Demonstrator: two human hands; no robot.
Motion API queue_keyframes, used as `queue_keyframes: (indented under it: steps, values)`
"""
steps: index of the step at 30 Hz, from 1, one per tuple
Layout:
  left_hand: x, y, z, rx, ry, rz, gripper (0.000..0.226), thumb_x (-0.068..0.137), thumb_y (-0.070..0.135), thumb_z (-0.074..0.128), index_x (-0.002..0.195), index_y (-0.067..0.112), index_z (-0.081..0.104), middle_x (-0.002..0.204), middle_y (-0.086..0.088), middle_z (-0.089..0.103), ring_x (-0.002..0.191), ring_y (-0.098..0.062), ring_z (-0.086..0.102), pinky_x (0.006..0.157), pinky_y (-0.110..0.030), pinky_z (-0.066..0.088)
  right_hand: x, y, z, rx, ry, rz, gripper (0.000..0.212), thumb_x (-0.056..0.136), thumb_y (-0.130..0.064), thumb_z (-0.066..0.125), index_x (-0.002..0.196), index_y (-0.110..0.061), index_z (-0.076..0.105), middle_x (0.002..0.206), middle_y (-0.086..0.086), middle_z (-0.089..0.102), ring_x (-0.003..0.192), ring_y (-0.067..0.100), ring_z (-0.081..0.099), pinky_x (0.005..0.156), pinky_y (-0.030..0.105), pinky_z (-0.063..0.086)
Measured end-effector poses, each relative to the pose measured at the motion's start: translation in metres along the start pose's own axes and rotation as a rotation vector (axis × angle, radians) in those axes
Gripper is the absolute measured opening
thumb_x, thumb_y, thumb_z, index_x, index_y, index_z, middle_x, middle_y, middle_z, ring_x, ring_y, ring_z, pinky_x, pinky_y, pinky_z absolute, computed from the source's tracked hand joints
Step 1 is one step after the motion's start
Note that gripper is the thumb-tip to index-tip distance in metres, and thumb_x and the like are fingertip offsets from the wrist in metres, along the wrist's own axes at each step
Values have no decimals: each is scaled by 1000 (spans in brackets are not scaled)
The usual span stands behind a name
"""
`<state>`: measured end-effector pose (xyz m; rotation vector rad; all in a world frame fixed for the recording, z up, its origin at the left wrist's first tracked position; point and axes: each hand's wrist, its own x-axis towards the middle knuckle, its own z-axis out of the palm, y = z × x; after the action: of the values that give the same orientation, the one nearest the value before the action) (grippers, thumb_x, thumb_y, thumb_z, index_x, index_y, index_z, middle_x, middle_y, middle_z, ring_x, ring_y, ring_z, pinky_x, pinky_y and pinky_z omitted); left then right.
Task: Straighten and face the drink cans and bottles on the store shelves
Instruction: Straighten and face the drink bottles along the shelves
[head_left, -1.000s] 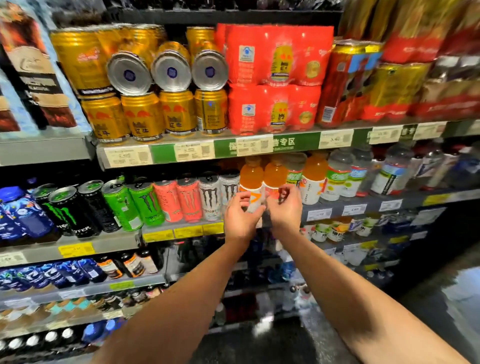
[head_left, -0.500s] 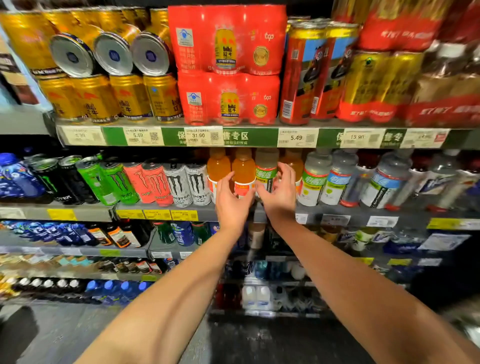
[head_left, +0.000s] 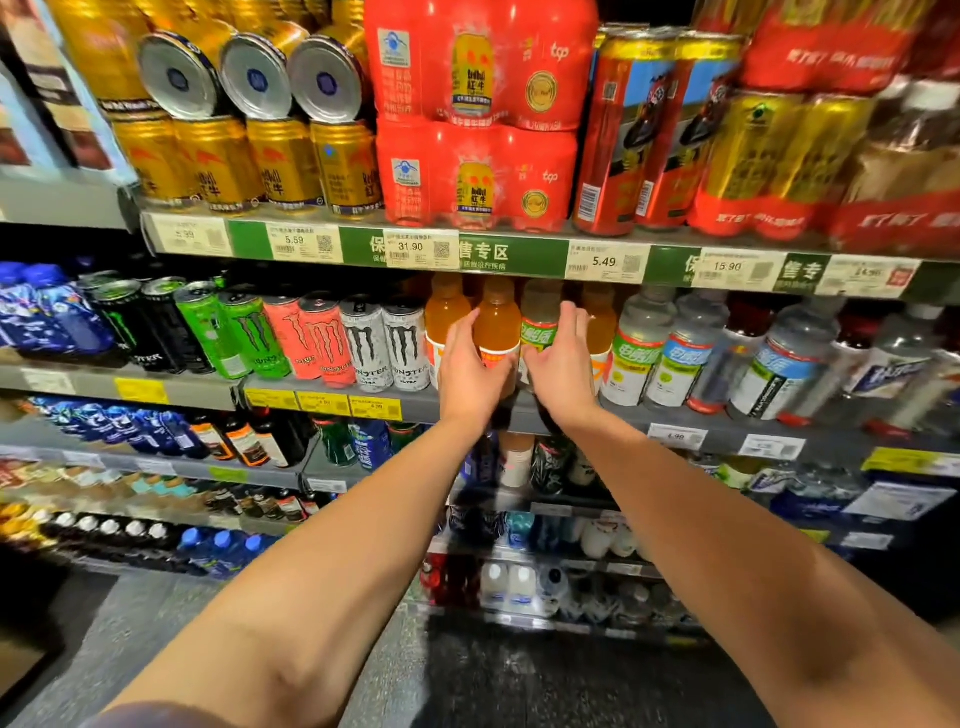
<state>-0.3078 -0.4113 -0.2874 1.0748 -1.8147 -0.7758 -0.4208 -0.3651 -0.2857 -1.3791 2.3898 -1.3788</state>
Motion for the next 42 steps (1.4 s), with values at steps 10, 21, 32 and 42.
queue_keyframes:
  steps: [10,21,32,42]
  values:
    - [7,-2,-6,33,-54,50,72,82,20,77,145,10,44,137,-6,48,124,-19,50,95,-24,40,4,-4,-2,-111,13,-23,56,88,-14,65,136,-6,38,131,14,41,91,35,61,70,42,51]
    - [12,-2,-2,25,-11,24,62,84,18,76,140,12,49,140,-5,52,130,-21,49,109,-33,39,10,-9,5,200,117,176,35,86,-10,65,108,-4,38,100,20,54,74,20,53,69,43,48]
    - [8,-3,0,-93,24,-101,76,76,23,84,142,18,49,118,-3,44,106,-5,42,88,-10,33,12,-6,4,129,123,114,51,78,-26,78,111,-5,45,116,11,49,94,32,60,76,45,51]
    - [-2,-3,-11,-118,-37,-101,71,69,25,89,124,25,43,105,9,56,99,-10,54,80,-24,42,-4,-2,-7,106,77,40,73,77,-25,79,137,-10,41,133,7,49,119,22,52,88,26,42]
